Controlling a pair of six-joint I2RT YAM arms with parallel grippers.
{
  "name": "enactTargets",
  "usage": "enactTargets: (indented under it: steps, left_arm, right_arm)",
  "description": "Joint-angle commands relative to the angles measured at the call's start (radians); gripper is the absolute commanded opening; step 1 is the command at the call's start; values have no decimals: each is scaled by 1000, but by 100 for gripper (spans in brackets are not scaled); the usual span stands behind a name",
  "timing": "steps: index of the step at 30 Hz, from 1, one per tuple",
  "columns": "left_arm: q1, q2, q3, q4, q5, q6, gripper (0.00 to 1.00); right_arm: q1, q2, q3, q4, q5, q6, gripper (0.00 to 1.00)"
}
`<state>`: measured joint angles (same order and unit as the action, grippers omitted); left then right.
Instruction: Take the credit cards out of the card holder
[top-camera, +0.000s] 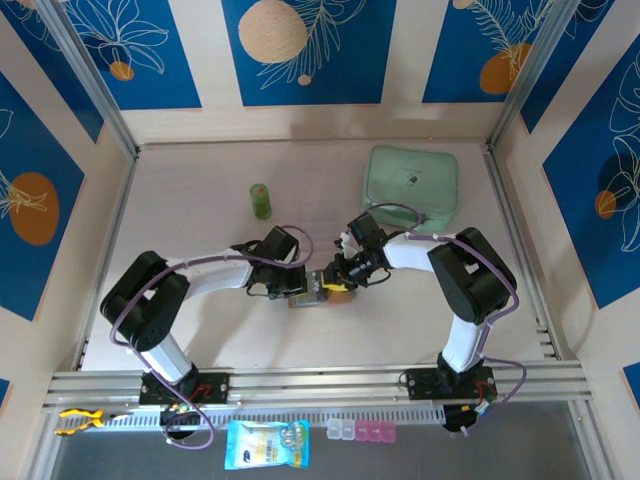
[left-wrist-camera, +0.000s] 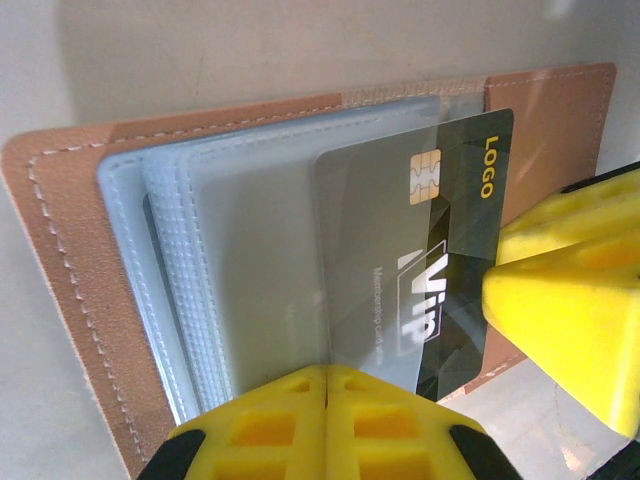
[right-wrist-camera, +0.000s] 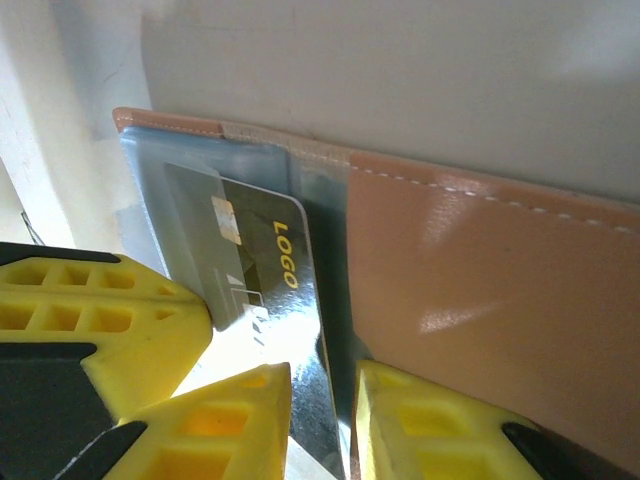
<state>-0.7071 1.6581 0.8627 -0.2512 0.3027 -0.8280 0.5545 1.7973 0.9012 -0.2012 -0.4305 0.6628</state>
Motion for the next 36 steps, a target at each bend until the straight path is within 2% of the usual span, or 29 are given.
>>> enactTargets:
  steps: [1,5,22,31,36]
  left_arm:
    - [5,34,-5,-48,-22,15,3]
    - [5,35,-5,-46,-22,15,3]
    - [5,31,-2,-50,-22,17,3]
    - [6,15,11,-34,-14,18,4]
    - [7,-17,41,-26,-9,17,6]
  right_arm:
    - [15,13,12,0,-41,-10,25]
    - [16,3,8,30,-75,9,23]
    - [-23,-55,-34,19,-47,1,8]
    - [-50,-145,-18,-96,-13,-83,5]
    - [-54,-179,52,-212,29,-189,2]
